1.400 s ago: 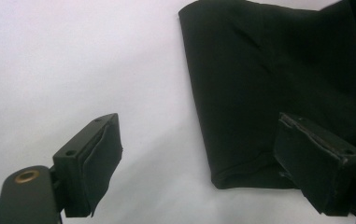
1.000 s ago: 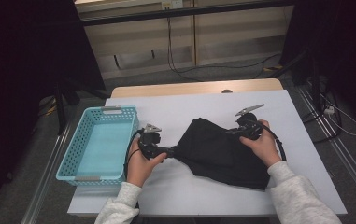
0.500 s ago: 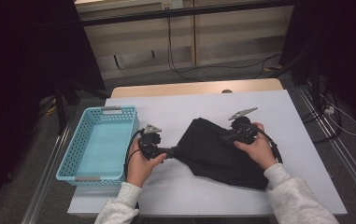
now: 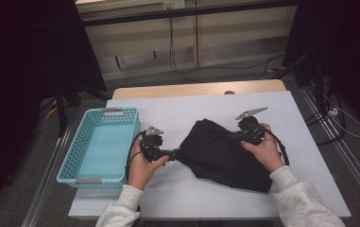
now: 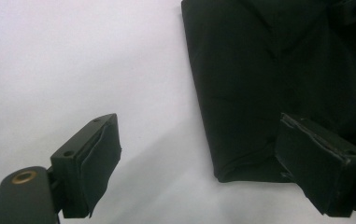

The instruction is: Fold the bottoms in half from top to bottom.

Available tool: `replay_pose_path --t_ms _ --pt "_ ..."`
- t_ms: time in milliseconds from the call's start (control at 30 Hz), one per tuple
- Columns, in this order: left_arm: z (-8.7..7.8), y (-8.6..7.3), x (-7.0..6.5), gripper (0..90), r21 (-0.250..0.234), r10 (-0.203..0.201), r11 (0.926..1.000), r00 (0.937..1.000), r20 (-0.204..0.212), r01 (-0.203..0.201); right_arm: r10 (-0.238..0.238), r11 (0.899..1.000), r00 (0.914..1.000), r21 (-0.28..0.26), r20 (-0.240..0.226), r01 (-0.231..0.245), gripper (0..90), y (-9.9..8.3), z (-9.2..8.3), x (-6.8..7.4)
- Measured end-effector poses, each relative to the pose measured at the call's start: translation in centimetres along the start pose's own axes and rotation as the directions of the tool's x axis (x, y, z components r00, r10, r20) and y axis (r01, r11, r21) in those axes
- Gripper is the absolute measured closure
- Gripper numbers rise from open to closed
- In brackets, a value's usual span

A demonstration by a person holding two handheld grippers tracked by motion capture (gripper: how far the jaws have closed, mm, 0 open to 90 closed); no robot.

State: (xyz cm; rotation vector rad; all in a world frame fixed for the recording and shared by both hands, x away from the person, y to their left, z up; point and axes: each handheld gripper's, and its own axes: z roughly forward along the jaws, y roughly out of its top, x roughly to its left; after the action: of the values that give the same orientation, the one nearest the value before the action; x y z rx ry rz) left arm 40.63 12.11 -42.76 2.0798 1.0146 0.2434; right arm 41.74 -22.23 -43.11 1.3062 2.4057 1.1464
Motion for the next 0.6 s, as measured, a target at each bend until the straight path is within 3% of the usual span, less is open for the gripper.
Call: replay_pose_path --t_ms 600 --pt "0.1 0.6 -0.1 12.6 -0.024 -0.001 0.9997 0.9999 0.013 0.002 0.056 0.998 0.9980 -0.017 -0.030 -0.056 82.8 -0.8 -2.6 -0.6"
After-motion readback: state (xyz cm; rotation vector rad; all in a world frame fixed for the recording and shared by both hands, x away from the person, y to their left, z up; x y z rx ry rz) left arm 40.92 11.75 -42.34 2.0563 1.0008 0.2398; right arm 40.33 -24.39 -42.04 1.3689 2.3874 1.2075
